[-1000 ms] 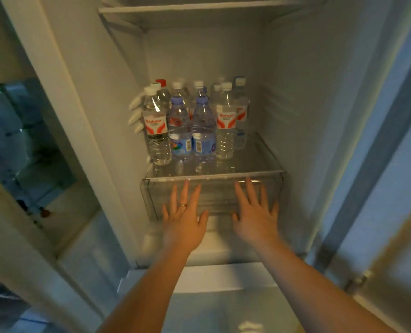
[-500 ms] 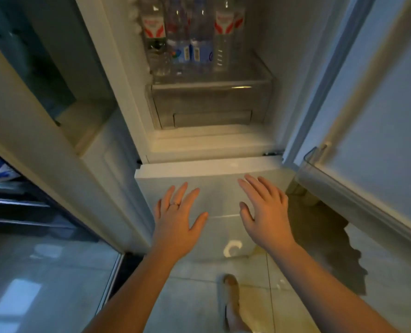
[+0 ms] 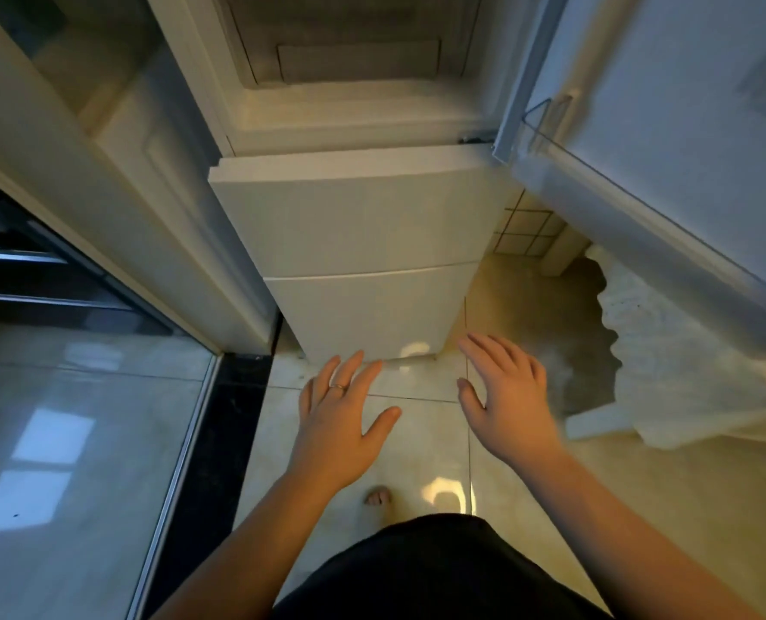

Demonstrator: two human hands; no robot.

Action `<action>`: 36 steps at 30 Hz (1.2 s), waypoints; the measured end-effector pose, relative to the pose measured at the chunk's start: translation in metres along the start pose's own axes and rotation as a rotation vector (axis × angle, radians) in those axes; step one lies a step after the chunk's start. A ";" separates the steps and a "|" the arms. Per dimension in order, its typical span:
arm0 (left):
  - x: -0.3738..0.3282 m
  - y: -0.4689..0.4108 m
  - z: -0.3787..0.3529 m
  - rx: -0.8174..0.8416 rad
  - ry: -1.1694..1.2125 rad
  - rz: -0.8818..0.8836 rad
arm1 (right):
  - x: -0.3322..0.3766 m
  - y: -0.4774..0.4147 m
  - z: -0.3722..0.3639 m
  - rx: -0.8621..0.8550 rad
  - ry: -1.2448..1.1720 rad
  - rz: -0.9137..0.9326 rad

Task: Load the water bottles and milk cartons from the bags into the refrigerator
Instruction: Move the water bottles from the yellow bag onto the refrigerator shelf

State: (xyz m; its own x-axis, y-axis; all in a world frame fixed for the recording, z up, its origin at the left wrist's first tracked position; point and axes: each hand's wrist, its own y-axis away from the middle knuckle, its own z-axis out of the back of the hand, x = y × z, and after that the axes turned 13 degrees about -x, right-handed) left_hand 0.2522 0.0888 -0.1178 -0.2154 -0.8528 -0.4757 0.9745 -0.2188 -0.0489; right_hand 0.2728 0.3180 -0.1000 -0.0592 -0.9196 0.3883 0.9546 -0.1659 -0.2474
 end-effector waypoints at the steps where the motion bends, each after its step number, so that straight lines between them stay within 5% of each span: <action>1: -0.009 0.008 -0.007 0.017 0.000 -0.002 | -0.009 0.010 0.004 0.006 0.006 -0.003; 18: -0.252 0.161 -0.144 0.170 -0.068 0.026 | -0.235 0.195 0.122 0.028 0.103 0.001; 36: -0.463 0.083 -0.263 0.272 -0.050 -0.459 | -0.446 0.211 0.219 -0.167 0.136 -0.413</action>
State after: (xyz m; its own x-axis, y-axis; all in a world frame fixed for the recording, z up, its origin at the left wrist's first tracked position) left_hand 0.4497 0.5904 -0.1327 -0.6249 -0.6604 -0.4164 0.7294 -0.6840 -0.0099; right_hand 0.5644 0.7713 -0.1306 -0.4726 -0.8013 0.3668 0.7840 -0.5724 -0.2403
